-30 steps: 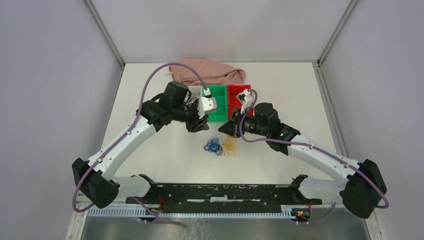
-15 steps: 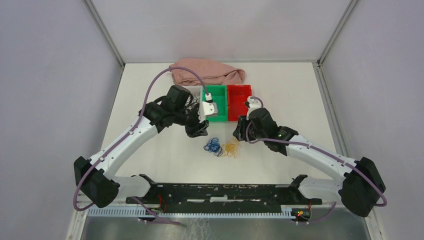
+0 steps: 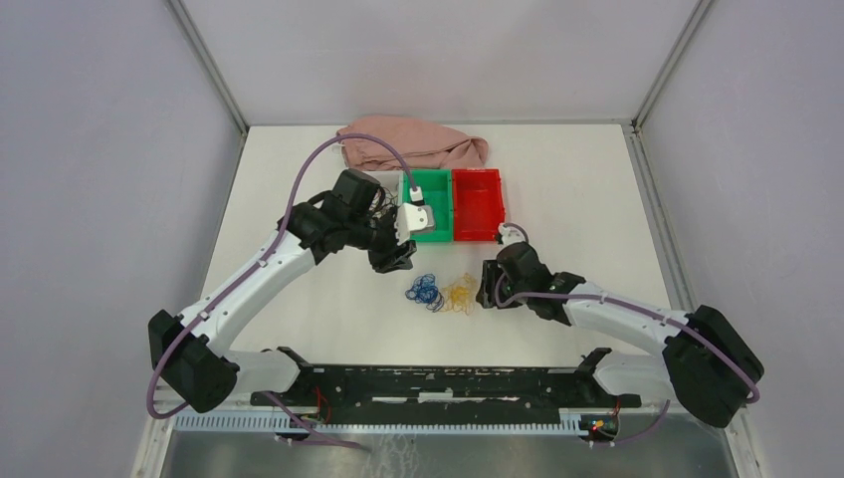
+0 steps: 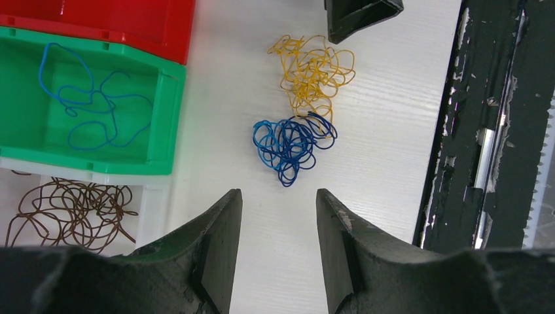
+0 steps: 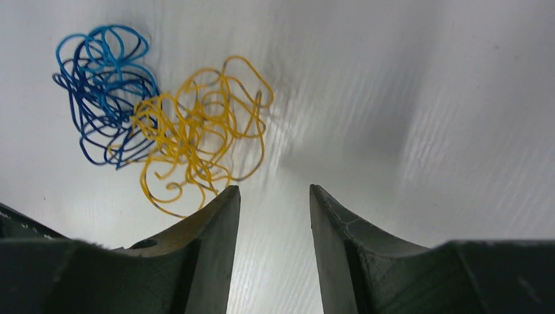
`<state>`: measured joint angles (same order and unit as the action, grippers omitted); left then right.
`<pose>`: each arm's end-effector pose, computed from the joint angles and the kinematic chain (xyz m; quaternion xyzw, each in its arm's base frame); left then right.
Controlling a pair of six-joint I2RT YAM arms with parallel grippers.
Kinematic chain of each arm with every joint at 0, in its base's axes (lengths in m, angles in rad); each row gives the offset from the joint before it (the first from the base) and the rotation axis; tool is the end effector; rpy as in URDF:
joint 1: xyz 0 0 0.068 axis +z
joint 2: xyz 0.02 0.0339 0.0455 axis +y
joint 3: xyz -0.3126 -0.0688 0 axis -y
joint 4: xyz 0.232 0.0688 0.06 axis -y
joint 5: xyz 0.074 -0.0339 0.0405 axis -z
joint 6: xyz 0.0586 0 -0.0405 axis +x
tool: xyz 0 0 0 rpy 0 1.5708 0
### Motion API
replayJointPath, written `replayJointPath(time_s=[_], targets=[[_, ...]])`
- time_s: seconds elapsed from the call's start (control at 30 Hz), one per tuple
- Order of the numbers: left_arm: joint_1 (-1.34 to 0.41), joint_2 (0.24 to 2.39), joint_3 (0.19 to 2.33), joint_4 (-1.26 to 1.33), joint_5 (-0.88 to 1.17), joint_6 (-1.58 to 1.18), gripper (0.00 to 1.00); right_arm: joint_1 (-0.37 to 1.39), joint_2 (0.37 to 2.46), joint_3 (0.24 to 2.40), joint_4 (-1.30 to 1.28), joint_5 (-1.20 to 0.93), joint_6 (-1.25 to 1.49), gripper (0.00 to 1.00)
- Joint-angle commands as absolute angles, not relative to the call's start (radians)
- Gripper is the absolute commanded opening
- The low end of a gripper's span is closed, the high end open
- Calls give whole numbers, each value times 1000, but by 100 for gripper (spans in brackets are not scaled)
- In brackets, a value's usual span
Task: Untangle the cables
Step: Untie the cable.
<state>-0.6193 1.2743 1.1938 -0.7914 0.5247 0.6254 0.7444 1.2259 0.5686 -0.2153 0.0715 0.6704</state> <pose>0.1824 -0.1661 0.3581 0.6011 0.6855 -0.2427 0.3314 0.1645 0.1458 0.2120 -0.0225 0.9389 0.1966 0.2816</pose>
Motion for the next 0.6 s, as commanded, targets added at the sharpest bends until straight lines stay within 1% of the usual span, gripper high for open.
replayJointPath(time_s=[0.0,0.1,0.33,0.57], targets=[[-625,1269,1220,-796,522,671,53,750,1142,486,-30,-9,707,51],[-624,1273,1229,-796,522,672,53,755,1164,467,15,-32,705,51],[-625,1273,1241,-798,523,672,53,779,1255,454,141,-54,714,49],[-626,1273,1258,-808,523,669,53,798,1342,496,185,-60,710,39]])
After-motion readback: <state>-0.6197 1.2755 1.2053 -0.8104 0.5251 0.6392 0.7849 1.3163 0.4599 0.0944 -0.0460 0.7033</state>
